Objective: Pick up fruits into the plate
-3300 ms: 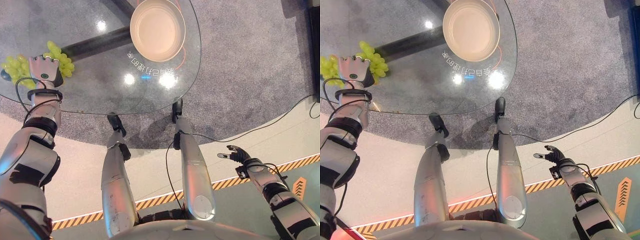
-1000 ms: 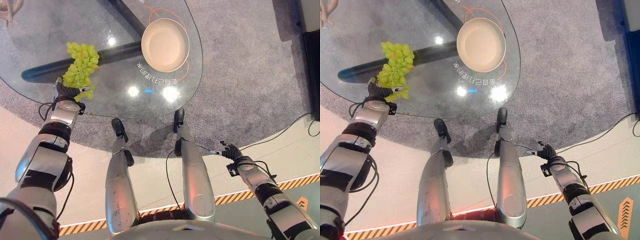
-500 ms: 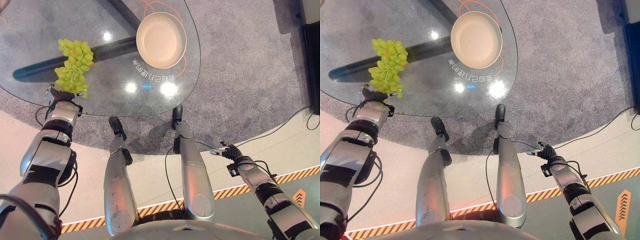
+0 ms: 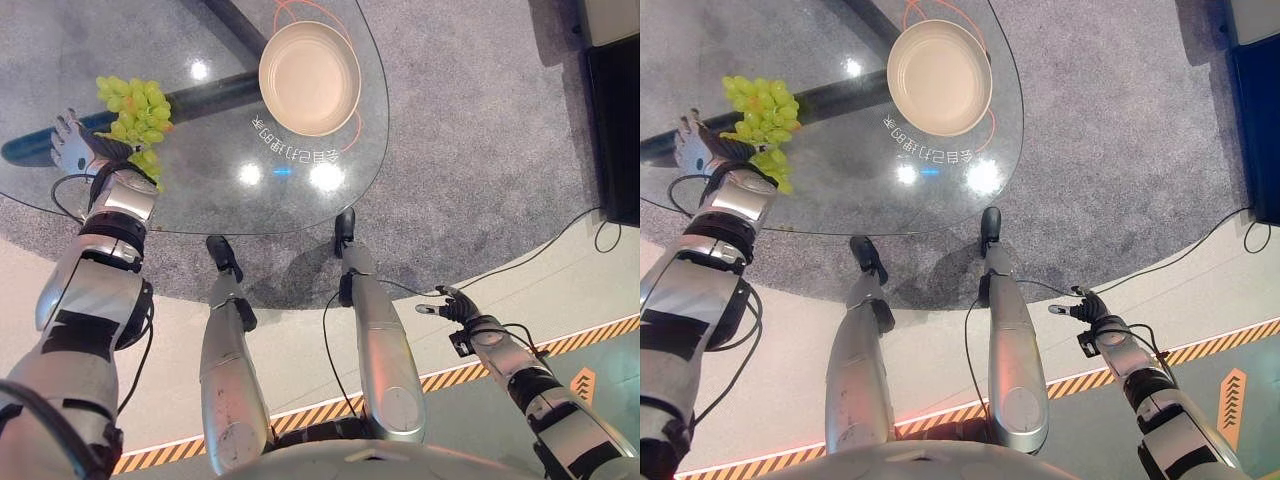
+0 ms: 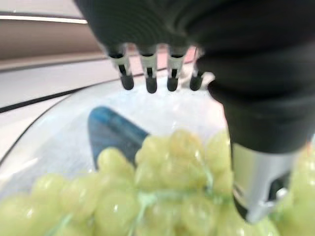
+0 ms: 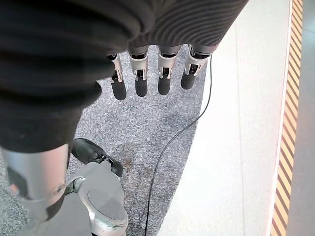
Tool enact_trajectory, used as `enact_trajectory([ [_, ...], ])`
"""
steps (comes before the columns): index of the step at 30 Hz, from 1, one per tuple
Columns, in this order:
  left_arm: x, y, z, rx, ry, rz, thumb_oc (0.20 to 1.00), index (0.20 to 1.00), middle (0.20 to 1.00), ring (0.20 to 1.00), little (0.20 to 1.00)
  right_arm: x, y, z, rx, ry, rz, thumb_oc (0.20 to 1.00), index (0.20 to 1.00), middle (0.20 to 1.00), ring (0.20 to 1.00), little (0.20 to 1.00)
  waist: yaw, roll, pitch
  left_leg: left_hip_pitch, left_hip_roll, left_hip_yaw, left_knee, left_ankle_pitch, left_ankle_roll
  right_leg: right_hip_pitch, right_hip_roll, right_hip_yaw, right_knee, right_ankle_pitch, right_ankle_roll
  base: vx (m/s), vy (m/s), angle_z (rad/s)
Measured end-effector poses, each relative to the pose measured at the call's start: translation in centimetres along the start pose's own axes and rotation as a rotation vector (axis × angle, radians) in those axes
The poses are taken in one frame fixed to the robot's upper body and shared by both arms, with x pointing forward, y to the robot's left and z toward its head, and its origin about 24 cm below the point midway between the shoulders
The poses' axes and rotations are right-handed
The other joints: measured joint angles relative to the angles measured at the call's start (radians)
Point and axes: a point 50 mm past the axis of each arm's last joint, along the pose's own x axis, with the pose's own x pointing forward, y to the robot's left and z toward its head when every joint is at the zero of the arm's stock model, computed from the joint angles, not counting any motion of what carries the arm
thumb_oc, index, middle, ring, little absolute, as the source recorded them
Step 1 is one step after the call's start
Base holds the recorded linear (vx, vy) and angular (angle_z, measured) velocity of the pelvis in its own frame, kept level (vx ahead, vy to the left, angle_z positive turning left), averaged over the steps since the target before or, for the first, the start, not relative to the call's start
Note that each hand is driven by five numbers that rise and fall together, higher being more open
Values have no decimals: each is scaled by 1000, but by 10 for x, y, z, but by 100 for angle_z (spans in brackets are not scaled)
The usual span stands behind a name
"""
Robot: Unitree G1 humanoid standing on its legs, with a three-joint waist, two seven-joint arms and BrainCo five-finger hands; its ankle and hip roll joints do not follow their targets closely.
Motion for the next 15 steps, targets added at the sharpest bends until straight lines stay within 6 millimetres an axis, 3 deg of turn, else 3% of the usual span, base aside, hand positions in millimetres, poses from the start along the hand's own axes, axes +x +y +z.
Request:
enact_trajectory([
  [15,0,-11,-21,208,44,-205,1000,1000,1000,1000,1000,0,-2,9,38,-42,-51,1000,1000,1000,1000,1000,-9,0,0,-6,1,4,0,-3,-2,-9,0,4,1,-4,5,10,1,0],
])
